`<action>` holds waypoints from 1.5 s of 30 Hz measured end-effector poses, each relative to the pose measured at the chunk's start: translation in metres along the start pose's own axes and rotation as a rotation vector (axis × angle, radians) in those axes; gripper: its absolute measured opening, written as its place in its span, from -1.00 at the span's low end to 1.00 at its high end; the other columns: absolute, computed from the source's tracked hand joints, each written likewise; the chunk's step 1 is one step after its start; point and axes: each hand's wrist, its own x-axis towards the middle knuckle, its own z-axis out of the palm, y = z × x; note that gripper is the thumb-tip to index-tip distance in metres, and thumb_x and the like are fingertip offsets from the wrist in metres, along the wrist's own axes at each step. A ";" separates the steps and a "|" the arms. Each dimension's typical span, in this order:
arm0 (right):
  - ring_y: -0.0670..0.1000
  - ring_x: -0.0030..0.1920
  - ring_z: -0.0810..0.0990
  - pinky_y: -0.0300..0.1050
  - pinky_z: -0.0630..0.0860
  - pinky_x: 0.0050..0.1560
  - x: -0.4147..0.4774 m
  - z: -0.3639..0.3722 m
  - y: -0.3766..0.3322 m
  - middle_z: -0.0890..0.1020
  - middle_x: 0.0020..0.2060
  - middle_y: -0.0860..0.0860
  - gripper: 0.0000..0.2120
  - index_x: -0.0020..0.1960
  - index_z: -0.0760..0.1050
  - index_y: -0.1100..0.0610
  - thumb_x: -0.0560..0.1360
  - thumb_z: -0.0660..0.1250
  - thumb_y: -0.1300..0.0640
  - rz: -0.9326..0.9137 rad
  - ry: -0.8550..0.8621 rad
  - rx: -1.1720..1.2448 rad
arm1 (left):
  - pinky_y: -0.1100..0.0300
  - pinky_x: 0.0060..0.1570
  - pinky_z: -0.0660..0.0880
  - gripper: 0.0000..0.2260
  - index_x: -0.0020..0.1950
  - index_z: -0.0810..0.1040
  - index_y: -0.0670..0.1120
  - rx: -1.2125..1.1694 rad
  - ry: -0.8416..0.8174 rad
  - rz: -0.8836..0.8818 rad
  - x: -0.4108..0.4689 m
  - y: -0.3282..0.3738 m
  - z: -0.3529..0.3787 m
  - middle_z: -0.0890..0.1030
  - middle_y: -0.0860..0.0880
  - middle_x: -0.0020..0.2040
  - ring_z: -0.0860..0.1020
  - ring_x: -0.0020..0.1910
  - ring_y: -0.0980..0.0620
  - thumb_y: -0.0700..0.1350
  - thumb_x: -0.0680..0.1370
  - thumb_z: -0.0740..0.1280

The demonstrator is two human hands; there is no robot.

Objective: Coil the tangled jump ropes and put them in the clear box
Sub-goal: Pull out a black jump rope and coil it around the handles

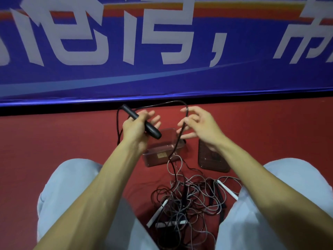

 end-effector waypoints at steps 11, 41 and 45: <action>0.01 -0.28 0.67 -0.16 0.59 -0.35 0.005 -0.025 -0.019 0.60 -0.21 0.12 -0.84 0.10 0.42 0.23 0.61 0.11 0.37 0.025 0.188 0.599 | 0.10 -0.14 0.61 -0.92 0.00 0.55 -0.19 0.598 -0.603 -0.302 -0.031 -0.019 0.012 0.67 -0.15 -0.06 0.66 -0.17 -0.07 -0.23 0.60 0.27; -0.13 -0.22 0.52 -0.24 0.45 -0.18 -0.001 0.004 0.016 0.59 -0.16 -0.04 -0.78 0.01 0.57 0.11 0.52 0.25 0.38 0.247 -0.447 -0.392 | 0.01 -0.04 0.64 -0.98 0.03 0.39 -0.23 -0.202 -0.149 0.045 -0.013 0.004 0.011 0.61 -0.26 -0.01 0.68 -0.02 -0.19 -0.28 0.64 0.22; -0.08 -0.26 0.59 -0.12 0.58 -0.16 0.002 0.006 0.025 0.60 -0.25 -0.01 -0.82 -0.09 0.52 0.06 0.54 0.27 0.33 0.119 -0.273 -0.590 | 0.02 -0.03 0.64 -0.89 0.15 0.36 -0.28 -0.243 -0.085 0.058 -0.011 0.004 0.008 0.58 -0.32 0.10 0.67 -0.02 -0.18 -0.27 0.64 0.20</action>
